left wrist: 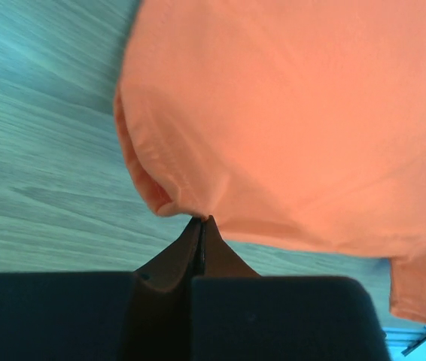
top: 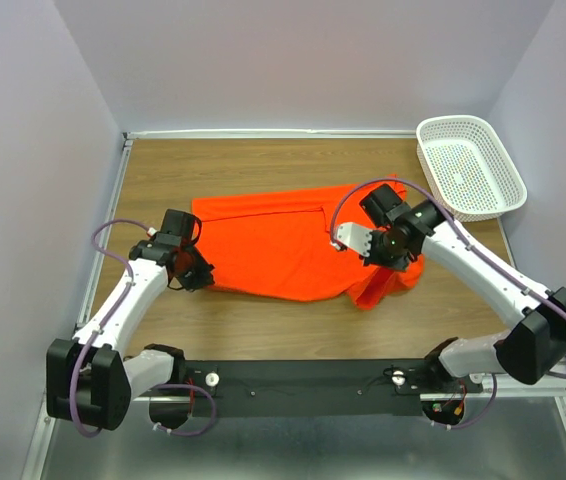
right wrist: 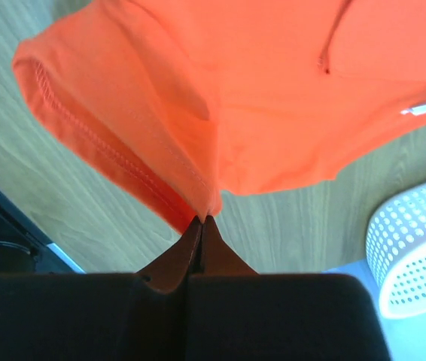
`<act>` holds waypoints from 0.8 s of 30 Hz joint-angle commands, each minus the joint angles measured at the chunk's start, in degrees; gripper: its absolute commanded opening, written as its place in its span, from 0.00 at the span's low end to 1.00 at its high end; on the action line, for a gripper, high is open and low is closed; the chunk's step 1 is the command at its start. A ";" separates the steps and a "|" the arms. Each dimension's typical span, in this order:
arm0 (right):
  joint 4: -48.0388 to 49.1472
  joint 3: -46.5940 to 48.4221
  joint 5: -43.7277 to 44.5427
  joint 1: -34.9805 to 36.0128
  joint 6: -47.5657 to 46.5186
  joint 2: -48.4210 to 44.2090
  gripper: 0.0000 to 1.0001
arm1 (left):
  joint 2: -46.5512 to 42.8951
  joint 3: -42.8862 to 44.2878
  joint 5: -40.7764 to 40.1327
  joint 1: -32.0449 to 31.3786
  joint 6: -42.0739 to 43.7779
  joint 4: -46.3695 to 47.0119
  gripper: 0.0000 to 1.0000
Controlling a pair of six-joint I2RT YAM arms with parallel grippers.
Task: Fold and stack the t-shirts
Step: Fold the tshirt
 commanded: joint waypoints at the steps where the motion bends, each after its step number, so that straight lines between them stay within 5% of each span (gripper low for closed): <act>1: -0.54 3.64 -0.83 -2.55 -1.94 -1.16 0.01 | -0.55 2.74 -1.16 3.30 3.40 -1.31 0.00; 13: -1.24 7.87 -5.92 -5.19 -3.00 0.51 0.01 | 0.07 3.45 -0.90 5.15 5.24 -0.87 0.00; 20: -9.06 1.65 -24.81 -4.14 -8.36 1.39 0.01 | -0.29 1.61 -0.19 5.24 5.42 0.45 0.00; 24: 2.50 -6.80 -18.59 4.82 -1.43 3.23 0.00 | 0.94 1.69 0.16 5.33 5.51 1.42 0.00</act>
